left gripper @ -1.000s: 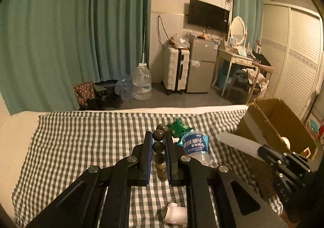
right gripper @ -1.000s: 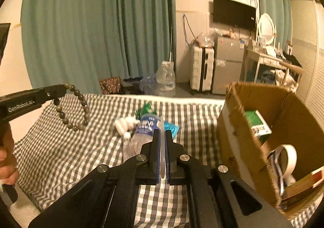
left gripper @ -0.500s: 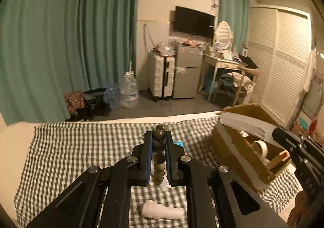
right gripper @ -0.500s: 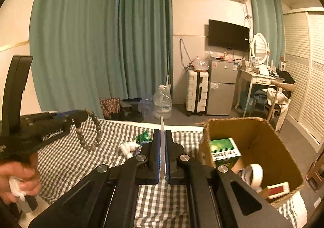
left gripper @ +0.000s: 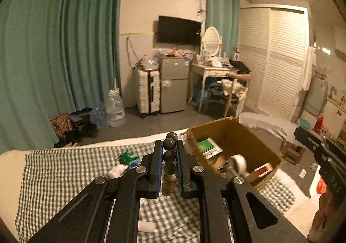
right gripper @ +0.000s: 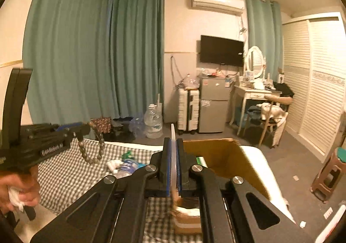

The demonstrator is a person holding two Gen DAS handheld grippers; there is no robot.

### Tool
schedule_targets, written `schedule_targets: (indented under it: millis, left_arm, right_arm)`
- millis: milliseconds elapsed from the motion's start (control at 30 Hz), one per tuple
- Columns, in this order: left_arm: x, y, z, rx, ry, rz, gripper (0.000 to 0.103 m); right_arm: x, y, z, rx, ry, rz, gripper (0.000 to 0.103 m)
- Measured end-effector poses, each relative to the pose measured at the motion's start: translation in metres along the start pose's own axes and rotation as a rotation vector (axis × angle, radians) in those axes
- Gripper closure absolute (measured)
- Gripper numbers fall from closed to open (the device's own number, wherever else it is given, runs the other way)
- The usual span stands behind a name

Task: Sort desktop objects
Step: 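Carry the bead bracelet and white comb over the cardboard box, then open left tool to drop the bracelet while right tool releases the comb into the box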

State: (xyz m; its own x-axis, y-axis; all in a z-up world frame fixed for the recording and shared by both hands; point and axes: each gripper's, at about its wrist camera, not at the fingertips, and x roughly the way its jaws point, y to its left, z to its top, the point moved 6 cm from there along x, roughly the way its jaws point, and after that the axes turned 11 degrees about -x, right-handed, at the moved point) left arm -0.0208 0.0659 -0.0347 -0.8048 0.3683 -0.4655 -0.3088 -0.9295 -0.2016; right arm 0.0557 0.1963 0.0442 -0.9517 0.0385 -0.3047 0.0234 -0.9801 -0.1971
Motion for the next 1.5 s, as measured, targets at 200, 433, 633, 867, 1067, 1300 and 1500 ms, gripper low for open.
schedule_targets:
  millis: [200, 433, 633, 867, 1067, 1300, 1500]
  left_arm:
    - [0.004, -0.055, 0.004, 0.012, 0.008, -0.047, 0.092]
    - [0.031, -0.114, -0.001, 0.052, 0.037, -0.081, 0.092]
    - [0.061, -0.144, -0.012, 0.077, 0.066, -0.088, 0.092]
    - [0.095, -0.164, -0.024, 0.09, 0.106, -0.099, 0.092]
    - [0.13, -0.162, -0.039, 0.102, 0.158, -0.096, 0.092]
    - [0.179, -0.157, -0.065, 0.095, 0.233, -0.087, 0.092]
    - [0.215, -0.146, -0.087, 0.089, 0.306, -0.064, 0.091]
  right_arm:
    - [-0.019, -0.039, 0.002, 0.081, -0.039, -0.011, 0.1]
    - [-0.024, -0.066, -0.008, 0.111, -0.039, -0.027, 0.1]
    - [-0.012, -0.087, -0.018, 0.117, -0.022, -0.047, 0.1]
    - [0.021, -0.107, -0.034, 0.136, 0.009, -0.043, 0.1]
    - [0.064, -0.115, -0.06, 0.168, 0.084, -0.03, 0.1]
    - [0.11, -0.123, -0.091, 0.196, 0.172, -0.01, 0.1]
    - [0.138, -0.12, -0.111, 0.193, 0.227, -0.006, 0.1]
